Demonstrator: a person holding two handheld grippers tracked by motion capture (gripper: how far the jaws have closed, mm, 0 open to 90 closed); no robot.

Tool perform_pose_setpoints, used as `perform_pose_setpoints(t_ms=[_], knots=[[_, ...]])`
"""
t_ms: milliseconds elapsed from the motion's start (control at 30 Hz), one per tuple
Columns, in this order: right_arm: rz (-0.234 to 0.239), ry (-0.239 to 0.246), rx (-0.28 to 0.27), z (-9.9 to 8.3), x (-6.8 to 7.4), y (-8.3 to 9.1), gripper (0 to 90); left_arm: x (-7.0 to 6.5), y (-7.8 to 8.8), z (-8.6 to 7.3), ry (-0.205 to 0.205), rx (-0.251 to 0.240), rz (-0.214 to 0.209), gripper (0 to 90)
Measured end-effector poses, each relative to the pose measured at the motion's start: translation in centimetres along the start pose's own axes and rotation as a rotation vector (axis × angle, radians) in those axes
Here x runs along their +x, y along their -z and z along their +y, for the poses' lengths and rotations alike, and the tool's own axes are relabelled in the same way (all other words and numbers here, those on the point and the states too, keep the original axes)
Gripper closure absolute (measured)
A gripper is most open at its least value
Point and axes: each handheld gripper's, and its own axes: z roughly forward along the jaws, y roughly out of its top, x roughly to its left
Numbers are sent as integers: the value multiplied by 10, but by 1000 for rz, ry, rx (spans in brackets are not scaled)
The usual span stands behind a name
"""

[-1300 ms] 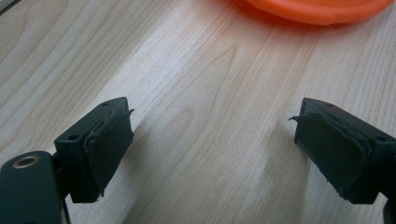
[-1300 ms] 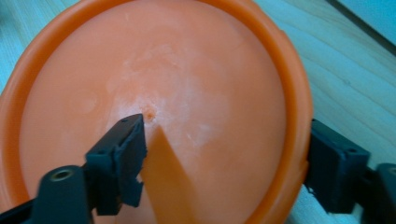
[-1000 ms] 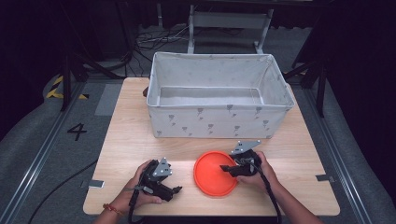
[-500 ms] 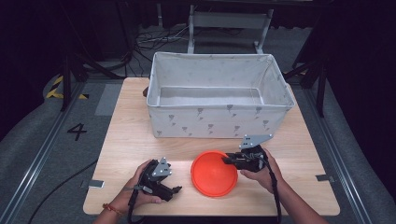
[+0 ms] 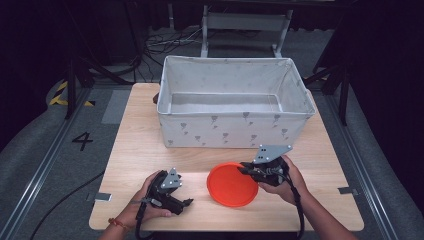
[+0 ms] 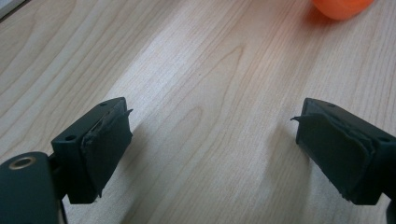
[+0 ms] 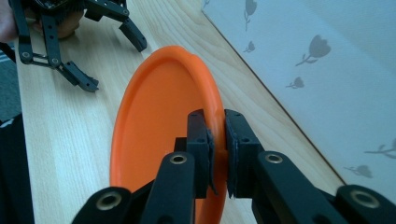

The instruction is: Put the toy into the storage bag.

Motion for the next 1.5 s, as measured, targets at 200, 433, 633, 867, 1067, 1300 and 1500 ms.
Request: perform_pose_setpoints(t_ms=[200, 433, 633, 867, 1067, 1300, 1500], knots=[[-29, 32, -2, 4, 0, 10, 821, 1, 0, -1, 3, -2, 2, 106], [-48, 41, -20, 9, -5, 23, 822, 2, 1, -1, 5, -4, 4, 106], [-82, 60, -50, 18, -7, 43, 822, 5, 3, -3, 9, -2, 12, 92], [-107, 87, -70, 27, -8, 61, 822, 15, 7, -8, 39, 11, 35, 54], [-125, 114, -94, 39, -8, 80, 822, 18, 7, -8, 44, 13, 42, 44], [-153, 120, -138, 53, -12, 103, 822, 18, 7, -8, 45, 12, 41, 42], [-179, 125, -168, 67, -17, 119, 822, 18, 7, -8, 44, 12, 41, 42]])
